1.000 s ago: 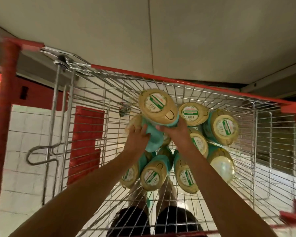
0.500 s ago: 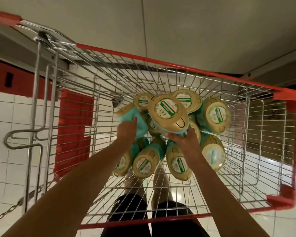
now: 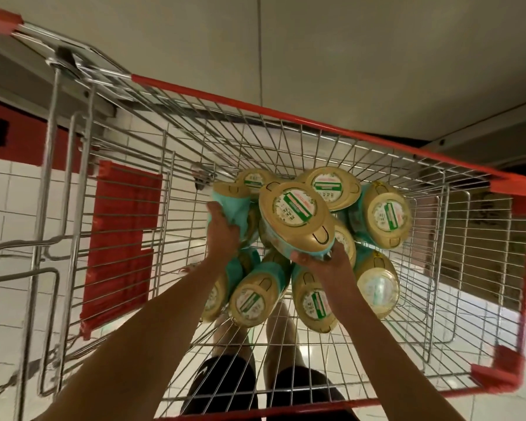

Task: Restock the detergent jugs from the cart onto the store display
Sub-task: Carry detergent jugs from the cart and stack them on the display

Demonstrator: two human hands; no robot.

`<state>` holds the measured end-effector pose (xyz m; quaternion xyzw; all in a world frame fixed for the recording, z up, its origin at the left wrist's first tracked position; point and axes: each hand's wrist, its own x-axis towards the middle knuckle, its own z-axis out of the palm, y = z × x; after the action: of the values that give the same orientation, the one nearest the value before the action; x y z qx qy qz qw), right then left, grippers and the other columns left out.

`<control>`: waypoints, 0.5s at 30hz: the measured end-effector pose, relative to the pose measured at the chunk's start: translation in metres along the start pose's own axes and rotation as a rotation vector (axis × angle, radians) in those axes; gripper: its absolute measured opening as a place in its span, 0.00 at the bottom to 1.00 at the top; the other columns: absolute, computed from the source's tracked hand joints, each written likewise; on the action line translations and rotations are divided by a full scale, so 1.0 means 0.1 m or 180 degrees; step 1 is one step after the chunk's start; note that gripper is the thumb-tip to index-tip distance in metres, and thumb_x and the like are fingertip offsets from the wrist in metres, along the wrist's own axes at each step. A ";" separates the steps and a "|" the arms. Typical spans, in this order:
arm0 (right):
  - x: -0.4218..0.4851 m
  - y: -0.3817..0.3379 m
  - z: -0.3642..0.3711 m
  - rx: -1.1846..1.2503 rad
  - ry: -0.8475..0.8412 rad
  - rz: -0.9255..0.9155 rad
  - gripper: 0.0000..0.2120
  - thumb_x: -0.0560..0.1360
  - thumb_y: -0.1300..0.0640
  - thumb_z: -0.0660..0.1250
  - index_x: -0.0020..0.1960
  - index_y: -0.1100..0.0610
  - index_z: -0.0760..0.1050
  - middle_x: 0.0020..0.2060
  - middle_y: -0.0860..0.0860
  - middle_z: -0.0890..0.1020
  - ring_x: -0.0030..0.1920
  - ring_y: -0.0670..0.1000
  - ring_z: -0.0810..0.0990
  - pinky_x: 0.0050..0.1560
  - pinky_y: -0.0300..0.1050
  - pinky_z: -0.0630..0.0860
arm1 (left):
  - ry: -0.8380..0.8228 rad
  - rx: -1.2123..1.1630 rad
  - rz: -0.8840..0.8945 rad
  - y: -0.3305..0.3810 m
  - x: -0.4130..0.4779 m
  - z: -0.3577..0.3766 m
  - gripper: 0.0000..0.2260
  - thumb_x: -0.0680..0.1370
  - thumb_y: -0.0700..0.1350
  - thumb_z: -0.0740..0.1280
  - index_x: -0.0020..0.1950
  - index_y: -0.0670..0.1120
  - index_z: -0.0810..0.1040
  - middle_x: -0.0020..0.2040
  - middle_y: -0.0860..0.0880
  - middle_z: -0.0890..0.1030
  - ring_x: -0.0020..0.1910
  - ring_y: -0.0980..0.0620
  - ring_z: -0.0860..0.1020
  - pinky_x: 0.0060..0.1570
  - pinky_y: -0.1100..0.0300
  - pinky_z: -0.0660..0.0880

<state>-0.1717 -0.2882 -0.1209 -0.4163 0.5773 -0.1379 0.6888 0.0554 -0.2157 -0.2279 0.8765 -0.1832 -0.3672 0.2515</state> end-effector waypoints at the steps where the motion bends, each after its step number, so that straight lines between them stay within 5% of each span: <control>1: -0.01 -0.04 -0.01 0.0003 -0.0012 -0.0012 0.26 0.64 0.55 0.82 0.60 0.45 0.82 0.53 0.44 0.88 0.53 0.42 0.86 0.46 0.33 0.81 | 0.0075 -0.0237 -0.0366 0.04 0.04 0.00 0.20 0.78 0.35 0.67 0.66 0.40 0.64 0.52 0.42 0.78 0.51 0.37 0.81 0.35 0.57 0.72; 3: -0.04 -0.10 -0.05 -0.0008 -0.0042 -0.0050 0.29 0.65 0.54 0.82 0.65 0.49 0.80 0.57 0.46 0.87 0.58 0.47 0.85 0.52 0.40 0.82 | -0.0145 -0.0375 -0.0980 0.10 0.13 -0.04 0.20 0.79 0.43 0.70 0.68 0.39 0.70 0.56 0.41 0.79 0.57 0.37 0.80 0.43 0.53 0.73; 6: -0.11 -0.19 -0.09 -0.0001 -0.0025 -0.0103 0.28 0.65 0.53 0.83 0.62 0.40 0.81 0.58 0.45 0.87 0.59 0.47 0.84 0.59 0.49 0.81 | -0.0440 -0.0339 -0.1383 0.15 0.18 -0.24 0.26 0.79 0.54 0.73 0.69 0.37 0.76 0.61 0.39 0.81 0.61 0.38 0.80 0.58 0.49 0.78; 13: -0.49 -0.37 -0.23 -0.0042 -0.0105 -0.0268 0.29 0.63 0.47 0.84 0.63 0.40 0.81 0.58 0.43 0.87 0.59 0.45 0.85 0.55 0.42 0.83 | -0.0458 -0.0420 -0.0818 0.19 -0.42 -0.92 0.16 0.78 0.43 0.76 0.59 0.33 0.82 0.54 0.34 0.84 0.54 0.38 0.83 0.50 0.49 0.77; 15: -0.67 -0.43 -0.30 -0.0096 -0.0152 -0.0349 0.34 0.63 0.46 0.84 0.67 0.46 0.80 0.61 0.45 0.86 0.61 0.47 0.85 0.60 0.49 0.83 | -0.0362 -0.0774 -0.0755 0.29 -0.74 -1.16 0.12 0.75 0.42 0.78 0.55 0.37 0.84 0.47 0.40 0.84 0.47 0.44 0.81 0.44 0.56 0.75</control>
<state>-0.2062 -0.2823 -0.0435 -0.4608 0.5391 -0.1568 0.6874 0.0873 -0.1661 -0.1005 0.8330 -0.0468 -0.4627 0.2998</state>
